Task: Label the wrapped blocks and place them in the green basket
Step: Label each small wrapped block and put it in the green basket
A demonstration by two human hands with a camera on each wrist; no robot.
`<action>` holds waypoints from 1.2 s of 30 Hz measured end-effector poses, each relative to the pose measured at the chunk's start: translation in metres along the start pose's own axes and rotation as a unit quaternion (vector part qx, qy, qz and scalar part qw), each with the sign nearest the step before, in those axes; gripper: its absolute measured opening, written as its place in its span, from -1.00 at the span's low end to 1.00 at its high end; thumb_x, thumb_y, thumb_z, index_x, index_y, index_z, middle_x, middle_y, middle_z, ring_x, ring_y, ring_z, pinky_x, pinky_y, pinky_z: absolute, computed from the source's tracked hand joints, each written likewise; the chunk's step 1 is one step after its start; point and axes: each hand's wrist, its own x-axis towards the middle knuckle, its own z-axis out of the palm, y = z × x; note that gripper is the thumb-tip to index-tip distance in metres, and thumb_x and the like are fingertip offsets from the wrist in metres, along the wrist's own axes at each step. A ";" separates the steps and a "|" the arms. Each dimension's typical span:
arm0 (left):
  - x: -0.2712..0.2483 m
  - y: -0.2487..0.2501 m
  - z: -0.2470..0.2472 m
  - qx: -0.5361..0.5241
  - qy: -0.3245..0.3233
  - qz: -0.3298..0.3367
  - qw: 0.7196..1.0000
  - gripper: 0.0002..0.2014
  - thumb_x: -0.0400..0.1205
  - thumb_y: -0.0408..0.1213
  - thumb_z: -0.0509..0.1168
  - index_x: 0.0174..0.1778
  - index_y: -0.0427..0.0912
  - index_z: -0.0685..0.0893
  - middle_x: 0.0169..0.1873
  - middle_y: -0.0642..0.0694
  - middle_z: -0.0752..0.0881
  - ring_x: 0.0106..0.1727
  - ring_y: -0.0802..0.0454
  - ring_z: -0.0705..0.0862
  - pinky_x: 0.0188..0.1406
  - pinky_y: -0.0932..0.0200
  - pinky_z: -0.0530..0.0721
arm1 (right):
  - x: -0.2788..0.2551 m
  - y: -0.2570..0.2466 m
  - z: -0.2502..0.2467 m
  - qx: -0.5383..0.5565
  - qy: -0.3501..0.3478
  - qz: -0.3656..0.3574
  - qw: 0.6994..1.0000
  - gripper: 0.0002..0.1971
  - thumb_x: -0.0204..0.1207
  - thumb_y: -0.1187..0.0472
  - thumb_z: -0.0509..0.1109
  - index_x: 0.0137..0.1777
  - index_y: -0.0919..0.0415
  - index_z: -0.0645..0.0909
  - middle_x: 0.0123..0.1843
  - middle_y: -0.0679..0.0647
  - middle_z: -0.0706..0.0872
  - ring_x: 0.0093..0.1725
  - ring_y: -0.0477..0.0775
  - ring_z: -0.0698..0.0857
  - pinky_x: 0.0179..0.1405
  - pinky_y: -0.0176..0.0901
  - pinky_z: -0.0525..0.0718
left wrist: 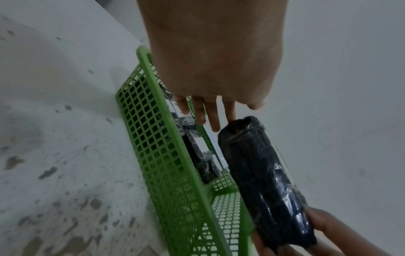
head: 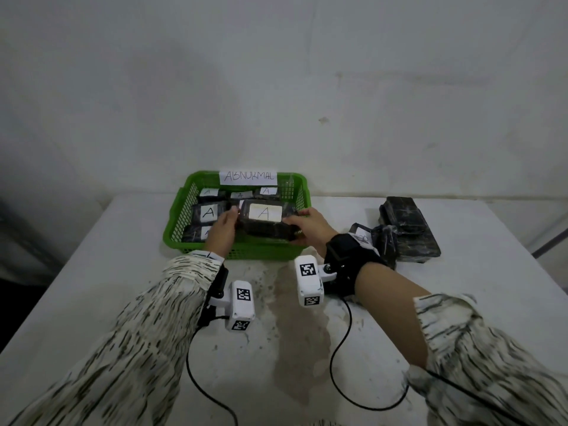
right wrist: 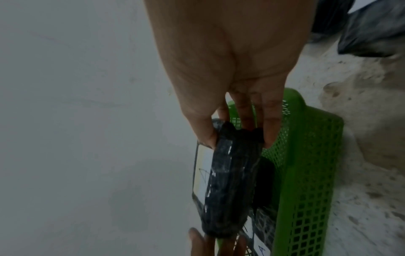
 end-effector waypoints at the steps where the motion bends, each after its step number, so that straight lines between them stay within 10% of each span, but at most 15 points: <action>1: 0.004 -0.006 -0.005 0.050 0.032 0.003 0.998 -0.56 0.75 0.02 -0.06 0.36 -0.13 0.54 0.37 -0.28 0.55 0.43 -0.26 0.46 0.42 -0.13 0.39 | 0.006 0.000 0.004 -0.004 0.015 -0.006 1.000 -0.62 0.51 0.28 0.47 0.19 0.23 0.34 0.21 0.25 0.58 0.07 0.18 0.67 -0.10 0.15 0.78; 4: 0.015 -0.026 -0.017 0.228 0.076 -0.015 0.971 -0.63 0.72 -0.02 0.05 0.28 -0.08 0.62 0.28 -0.28 0.62 0.34 -0.29 0.48 0.36 -0.15 0.41 | 0.022 0.002 0.014 -0.067 0.057 -0.013 0.996 -0.60 0.47 0.21 0.51 0.14 0.21 0.36 0.25 0.27 0.57 0.19 0.31 0.66 0.04 0.28 0.75; 11: 0.020 -0.060 -0.013 0.393 -0.003 -0.028 0.919 -0.59 0.71 0.04 0.00 0.34 -0.03 0.58 0.37 -0.26 0.51 0.46 -0.27 0.34 0.58 -0.14 -0.07 | 0.055 0.016 0.034 -0.279 0.100 -0.041 0.954 -0.55 0.47 0.13 0.48 0.23 0.31 0.41 0.01 0.15 0.57 -0.03 0.18 0.58 -0.12 -0.11 0.51; 20: 0.015 -0.075 -0.013 0.415 0.026 0.071 0.907 -0.62 0.69 0.06 0.08 0.13 -0.12 0.66 0.21 -0.22 0.56 0.26 -0.28 0.42 0.44 -0.18 0.10 | 0.079 0.033 0.051 -0.443 0.022 0.045 0.895 -0.64 0.63 0.02 0.30 0.01 0.39 0.56 -0.06 0.27 0.55 -0.10 0.19 0.54 -0.18 -0.13 0.42; 26: 0.016 -0.079 -0.012 0.413 0.044 0.092 0.905 -0.46 0.63 0.18 -0.01 0.04 -0.17 0.70 0.09 -0.28 0.60 0.14 -0.29 0.47 0.33 -0.18 0.20 | 0.076 0.031 0.051 -0.473 -0.019 0.039 0.880 -0.62 0.68 0.10 0.21 0.25 0.44 0.56 0.22 0.37 0.64 0.16 0.32 0.64 0.02 -0.04 0.54; 36: 0.011 -0.045 0.011 0.433 0.036 0.018 0.900 -0.66 0.72 -0.05 0.02 0.22 -0.11 0.59 0.28 -0.24 0.51 0.40 -0.23 0.37 0.54 -0.21 0.03 | 0.041 0.036 0.009 -0.274 0.177 -0.237 0.915 -0.71 0.52 0.25 0.36 0.24 0.20 0.55 0.08 0.17 0.60 0.11 0.16 0.57 0.13 0.10 0.59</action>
